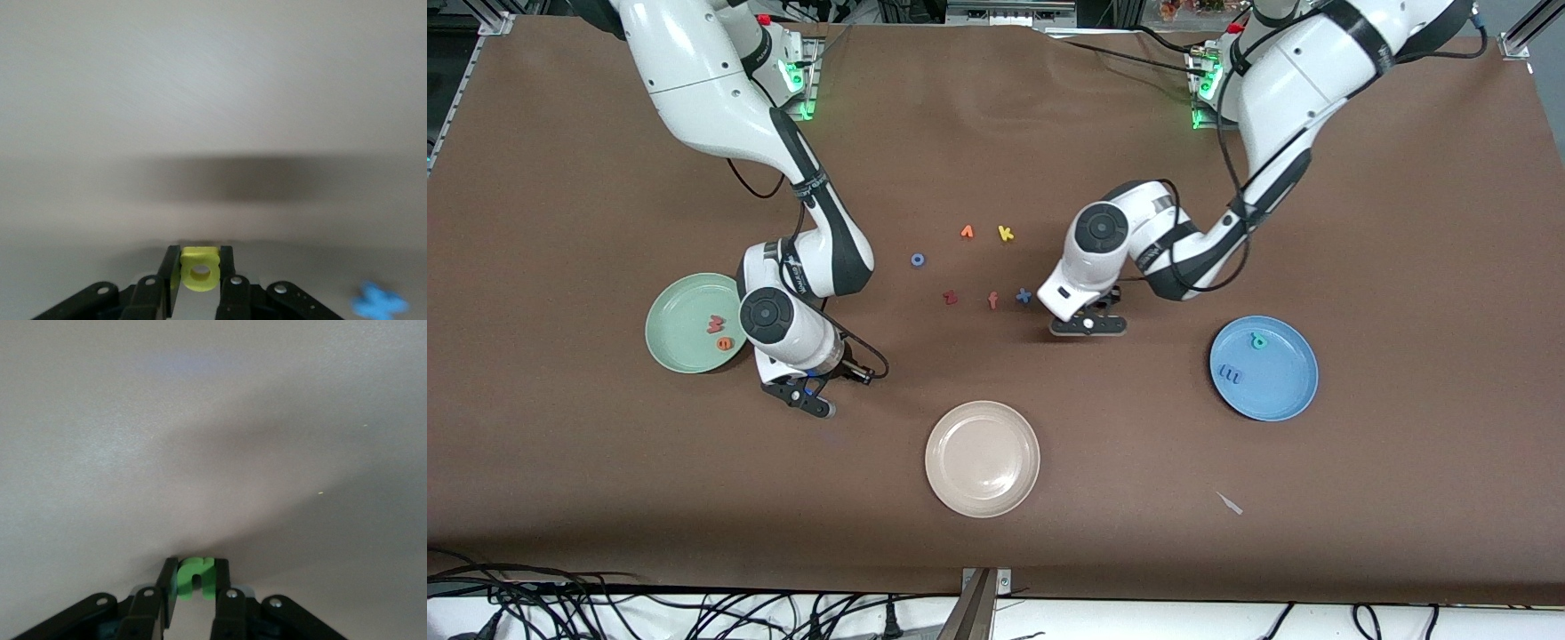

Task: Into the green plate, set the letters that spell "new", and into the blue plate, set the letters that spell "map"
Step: 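Grasp the yellow d with the left gripper while the right gripper grips n, then place the d on the blue plate while the right gripper drops n in green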

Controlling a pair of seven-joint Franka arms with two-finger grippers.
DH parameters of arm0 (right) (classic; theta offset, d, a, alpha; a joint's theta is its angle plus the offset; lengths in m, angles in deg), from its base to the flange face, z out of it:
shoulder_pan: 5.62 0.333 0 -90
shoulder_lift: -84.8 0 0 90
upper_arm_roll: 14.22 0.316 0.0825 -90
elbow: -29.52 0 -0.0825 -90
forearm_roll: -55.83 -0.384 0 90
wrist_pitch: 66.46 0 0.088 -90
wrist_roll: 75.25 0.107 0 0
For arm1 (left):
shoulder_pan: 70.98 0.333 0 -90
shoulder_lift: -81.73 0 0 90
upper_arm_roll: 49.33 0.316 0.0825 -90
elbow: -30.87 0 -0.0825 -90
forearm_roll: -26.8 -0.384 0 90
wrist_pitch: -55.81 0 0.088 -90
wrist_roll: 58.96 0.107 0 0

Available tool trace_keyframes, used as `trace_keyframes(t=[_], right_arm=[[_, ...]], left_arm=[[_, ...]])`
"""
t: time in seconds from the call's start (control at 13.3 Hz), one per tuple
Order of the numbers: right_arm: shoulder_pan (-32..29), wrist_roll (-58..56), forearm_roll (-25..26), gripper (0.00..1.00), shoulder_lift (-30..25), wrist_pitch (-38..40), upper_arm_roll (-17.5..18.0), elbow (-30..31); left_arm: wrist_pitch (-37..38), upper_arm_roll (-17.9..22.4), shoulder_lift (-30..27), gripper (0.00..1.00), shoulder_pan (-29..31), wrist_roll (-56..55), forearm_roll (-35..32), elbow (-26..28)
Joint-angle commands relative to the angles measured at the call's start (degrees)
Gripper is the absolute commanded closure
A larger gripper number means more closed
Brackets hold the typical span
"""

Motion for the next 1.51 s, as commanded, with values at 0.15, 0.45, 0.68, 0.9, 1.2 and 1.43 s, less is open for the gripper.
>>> trace_keyframes(t=[0.15, 0.45, 0.68, 0.9, 1.2, 1.43], right_arm=[[-1.83, -4.34, -0.12, 1.00, -1.73, 12.56, -1.37, -4.81], [-1.93, -16.99, -0.12, 1.00, -8.57, 19.26, -7.09, 1.67], [-2.01, -28.07, -0.21, 1.00, -14.11, 17.25, -12.18, 11.06], [-2.01, -36.24, -0.39, 1.00, -14.92, 16.63, -17.01, 14.95], [-3.24, -39.69, -1.18, 0.00, -14.31, 13.37, -18.88, 17.07], [-2.81, -39.35, -1.18, 0.00, -14.40, 22.65, -18.61, 10.16]], left_arm=[[8.86, -6.10, -5.51, 0.98, 16.95, 16.84, -1.13, 0.69], [8.95, -6.20, -5.17, 0.97, 27.60, 31.09, -1.39, 0.60], [7.56, -5.49, -0.26, 0.93, 33.23, 40.51, -2.17, -1.94], [7.11, -5.31, -0.33, 0.00, 33.16, 40.78, -1.74, -3.61], [10.60, -8.55, -7.17, 0.00, 33.33, 40.35, -1.13, -4.40], [25.43, -14.18, -8.07, 0.00, 32.55, 40.35, 2.81, -15.44]])
